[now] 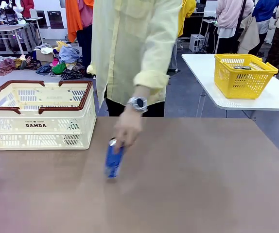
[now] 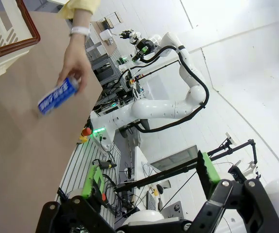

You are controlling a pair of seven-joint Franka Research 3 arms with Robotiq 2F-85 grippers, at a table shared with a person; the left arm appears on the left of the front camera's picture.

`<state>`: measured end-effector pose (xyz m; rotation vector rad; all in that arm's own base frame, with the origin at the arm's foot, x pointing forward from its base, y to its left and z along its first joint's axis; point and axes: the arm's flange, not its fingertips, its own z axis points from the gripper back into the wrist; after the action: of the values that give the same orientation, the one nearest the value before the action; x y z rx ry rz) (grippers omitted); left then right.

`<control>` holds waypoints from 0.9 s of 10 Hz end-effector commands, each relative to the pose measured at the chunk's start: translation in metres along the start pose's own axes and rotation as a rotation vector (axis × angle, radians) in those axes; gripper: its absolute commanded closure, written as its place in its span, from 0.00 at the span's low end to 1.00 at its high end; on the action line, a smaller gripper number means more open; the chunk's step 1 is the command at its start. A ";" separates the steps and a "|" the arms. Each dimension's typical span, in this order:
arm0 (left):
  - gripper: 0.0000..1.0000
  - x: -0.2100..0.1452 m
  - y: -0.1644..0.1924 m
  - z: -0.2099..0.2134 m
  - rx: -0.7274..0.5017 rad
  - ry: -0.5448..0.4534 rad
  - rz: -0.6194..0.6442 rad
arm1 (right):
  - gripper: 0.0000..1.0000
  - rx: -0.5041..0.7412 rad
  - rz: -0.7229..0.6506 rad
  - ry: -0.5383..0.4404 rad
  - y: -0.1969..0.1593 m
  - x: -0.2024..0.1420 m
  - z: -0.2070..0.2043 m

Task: Place the drinks into the Shopping basket.
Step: Pick up one drink and place it into the Shopping basket.

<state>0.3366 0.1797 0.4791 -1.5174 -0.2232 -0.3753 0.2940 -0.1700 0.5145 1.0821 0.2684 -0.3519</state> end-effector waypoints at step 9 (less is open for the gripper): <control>0.00 0.000 -0.002 0.003 -0.002 -0.002 0.013 | 0.00 -0.018 0.019 0.007 -0.003 -0.002 0.002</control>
<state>0.3366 0.1797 0.4791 -1.5173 -0.2232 -0.3752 0.2940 -0.1700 0.5145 1.0821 0.2684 -0.3519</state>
